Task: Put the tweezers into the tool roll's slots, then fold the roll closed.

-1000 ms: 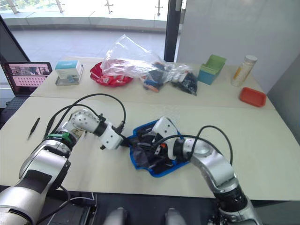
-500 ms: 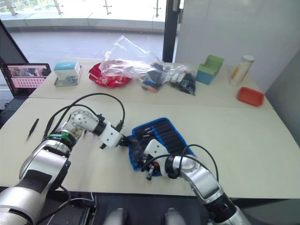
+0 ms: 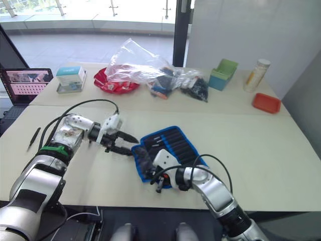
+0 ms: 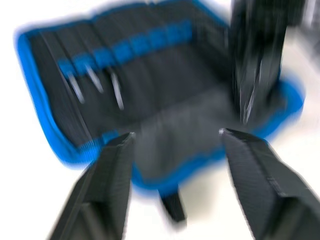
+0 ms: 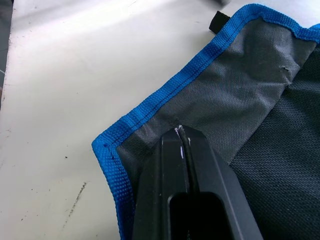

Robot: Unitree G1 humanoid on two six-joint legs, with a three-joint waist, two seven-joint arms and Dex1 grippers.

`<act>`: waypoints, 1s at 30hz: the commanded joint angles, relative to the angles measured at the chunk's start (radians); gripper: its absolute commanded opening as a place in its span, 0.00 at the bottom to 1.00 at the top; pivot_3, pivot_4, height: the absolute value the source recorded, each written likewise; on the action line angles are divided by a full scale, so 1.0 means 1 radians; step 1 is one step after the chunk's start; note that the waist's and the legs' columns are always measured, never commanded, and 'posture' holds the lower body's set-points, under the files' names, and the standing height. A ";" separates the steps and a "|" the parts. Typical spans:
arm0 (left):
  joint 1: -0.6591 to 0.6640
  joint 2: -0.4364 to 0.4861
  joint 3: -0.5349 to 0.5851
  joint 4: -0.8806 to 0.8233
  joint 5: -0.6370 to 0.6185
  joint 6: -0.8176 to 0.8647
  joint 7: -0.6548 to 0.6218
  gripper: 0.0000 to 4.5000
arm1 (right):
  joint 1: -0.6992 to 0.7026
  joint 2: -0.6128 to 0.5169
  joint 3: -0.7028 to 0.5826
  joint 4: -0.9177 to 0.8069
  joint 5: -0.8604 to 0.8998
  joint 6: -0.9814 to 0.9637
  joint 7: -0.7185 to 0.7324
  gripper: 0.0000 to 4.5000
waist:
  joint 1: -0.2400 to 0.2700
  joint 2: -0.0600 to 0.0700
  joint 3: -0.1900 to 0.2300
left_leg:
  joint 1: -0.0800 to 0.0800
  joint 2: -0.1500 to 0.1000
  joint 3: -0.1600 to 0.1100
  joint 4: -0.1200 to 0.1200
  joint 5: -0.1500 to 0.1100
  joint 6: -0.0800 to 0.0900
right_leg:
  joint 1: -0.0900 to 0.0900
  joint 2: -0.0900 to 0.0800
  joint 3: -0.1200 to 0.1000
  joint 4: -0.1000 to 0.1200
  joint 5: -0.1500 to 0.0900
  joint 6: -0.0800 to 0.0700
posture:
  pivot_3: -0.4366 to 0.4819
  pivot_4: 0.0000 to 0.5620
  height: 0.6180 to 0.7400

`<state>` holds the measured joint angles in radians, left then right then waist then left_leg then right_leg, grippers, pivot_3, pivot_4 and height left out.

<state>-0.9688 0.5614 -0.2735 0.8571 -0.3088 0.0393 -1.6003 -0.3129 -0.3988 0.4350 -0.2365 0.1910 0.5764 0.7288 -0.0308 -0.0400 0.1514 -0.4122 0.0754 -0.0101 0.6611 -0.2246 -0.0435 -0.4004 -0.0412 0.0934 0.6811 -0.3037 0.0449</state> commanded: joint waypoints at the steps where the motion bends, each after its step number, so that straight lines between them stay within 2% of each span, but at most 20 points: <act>1: 0.057 -0.035 0.085 -0.108 -0.037 0.103 0.094 0.27 | 0.013 -0.015 0.018 0.048 -0.034 0.023 -0.001 0.00 | -0.001 0.000 0.000 | 0.001 0.000 0.000 0.000 0.000 0.000 | 0.001 0.000 0.000 0.000 0.000 0.000 | 0.48 0.27 0.86; 5: 0.158 -0.107 0.133 -0.185 -0.015 0.126 0.237 0.00 | 0.004 -0.013 0.014 0.047 -0.031 0.024 0.003 0.00 | 0.001 0.001 0.000 | 0.007 0.000 0.000 0.000 0.000 0.001 | 0.008 0.000 0.000 -0.002 0.000 0.000 | 0.48 0.27 0.86; 12: 0.347 -0.135 0.111 -0.223 0.089 0.036 0.361 0.00 | -0.019 -0.011 -0.003 0.027 -0.016 0.042 0.015 0.00 | 0.010 0.001 0.000 | 0.007 0.000 -0.001 0.000 0.000 0.001 | 0.008 0.000 0.000 -0.002 0.000 0.000 | 0.48 0.27 0.86; 20: 0.405 -0.157 0.147 -0.184 0.087 0.020 0.394 0.00 | -0.069 0.005 -0.087 0.030 0.066 0.034 0.070 0.00 | 0.014 0.002 -0.001 | 0.010 0.000 0.000 0.000 -0.001 0.001 | 0.012 0.000 0.000 -0.003 0.000 0.000 | 0.48 0.27 0.86; 25: 0.420 -0.160 0.154 -0.198 0.086 0.022 0.382 0.00 | -0.175 0.076 -0.151 0.159 0.086 -0.025 0.065 0.00 | 0.007 0.005 -0.003 | 0.011 0.000 0.000 -0.001 -0.001 0.001 | 0.012 0.000 0.001 -0.003 0.000 0.000 | 0.48 0.27 0.86; 30: 0.430 -0.163 0.157 -0.208 0.089 0.021 0.380 0.00 | -0.242 0.157 -0.093 0.329 0.012 -0.124 0.063 0.00 | 0.006 0.007 -0.004 | 0.011 0.000 0.000 -0.001 -0.001 0.001 | 0.012 0.000 0.001 -0.003 0.000 0.000 | 0.48 0.27 0.86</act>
<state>-0.5809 0.3968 -0.1009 0.6153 -0.2431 0.0424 -1.2257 -0.5422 -0.2534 0.3203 0.0677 0.2215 0.4914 0.7883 -0.0247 -0.0334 0.1477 -0.4008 0.0749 -0.0103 0.6597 -0.2253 -0.0426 -0.3889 -0.0412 0.0939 0.6779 -0.3041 0.0447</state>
